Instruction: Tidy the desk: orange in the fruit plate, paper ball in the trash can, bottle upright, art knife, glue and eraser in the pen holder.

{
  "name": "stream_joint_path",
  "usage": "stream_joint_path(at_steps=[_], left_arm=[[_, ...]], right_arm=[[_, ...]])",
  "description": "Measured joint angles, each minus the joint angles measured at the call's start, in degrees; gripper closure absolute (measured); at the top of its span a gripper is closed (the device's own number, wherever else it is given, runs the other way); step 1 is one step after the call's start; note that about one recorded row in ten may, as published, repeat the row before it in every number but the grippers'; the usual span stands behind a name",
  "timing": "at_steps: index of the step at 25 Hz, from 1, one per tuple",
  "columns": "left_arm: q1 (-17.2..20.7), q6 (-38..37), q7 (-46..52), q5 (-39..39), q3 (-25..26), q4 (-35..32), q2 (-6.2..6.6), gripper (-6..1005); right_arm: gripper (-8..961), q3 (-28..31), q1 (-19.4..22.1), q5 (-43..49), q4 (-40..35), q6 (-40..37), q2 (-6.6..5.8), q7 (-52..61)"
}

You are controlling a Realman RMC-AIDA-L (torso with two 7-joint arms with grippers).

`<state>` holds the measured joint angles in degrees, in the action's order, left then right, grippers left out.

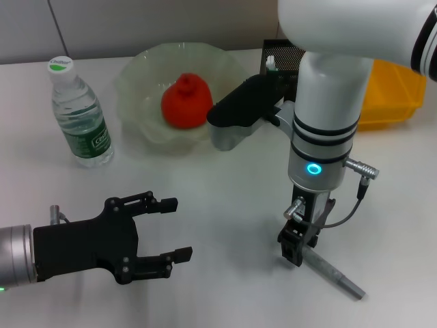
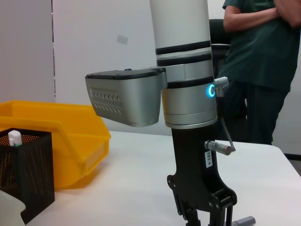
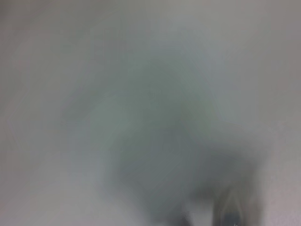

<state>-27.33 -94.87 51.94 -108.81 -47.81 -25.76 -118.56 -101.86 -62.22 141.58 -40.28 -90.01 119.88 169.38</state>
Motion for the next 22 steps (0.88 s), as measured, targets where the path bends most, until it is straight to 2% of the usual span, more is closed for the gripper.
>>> stream_joint_path(at_steps=[8,15,22], left_arm=[[-0.15,0.26,0.0,0.0,0.0,0.0,0.0,211],[-0.26,0.36,0.0,0.04,0.0,0.0,0.0,210],[-0.32,0.77,0.0,0.08,0.0,0.11,0.0,210]], right_arm=[[562,-1.56,-0.32,-0.01,0.12,0.04,0.0,-0.01],[622,-2.27,-0.36,-0.04,0.12,0.74,0.0,-0.05],[743,-2.51,-0.36,-0.11,0.07,1.39,0.0,-0.2]])
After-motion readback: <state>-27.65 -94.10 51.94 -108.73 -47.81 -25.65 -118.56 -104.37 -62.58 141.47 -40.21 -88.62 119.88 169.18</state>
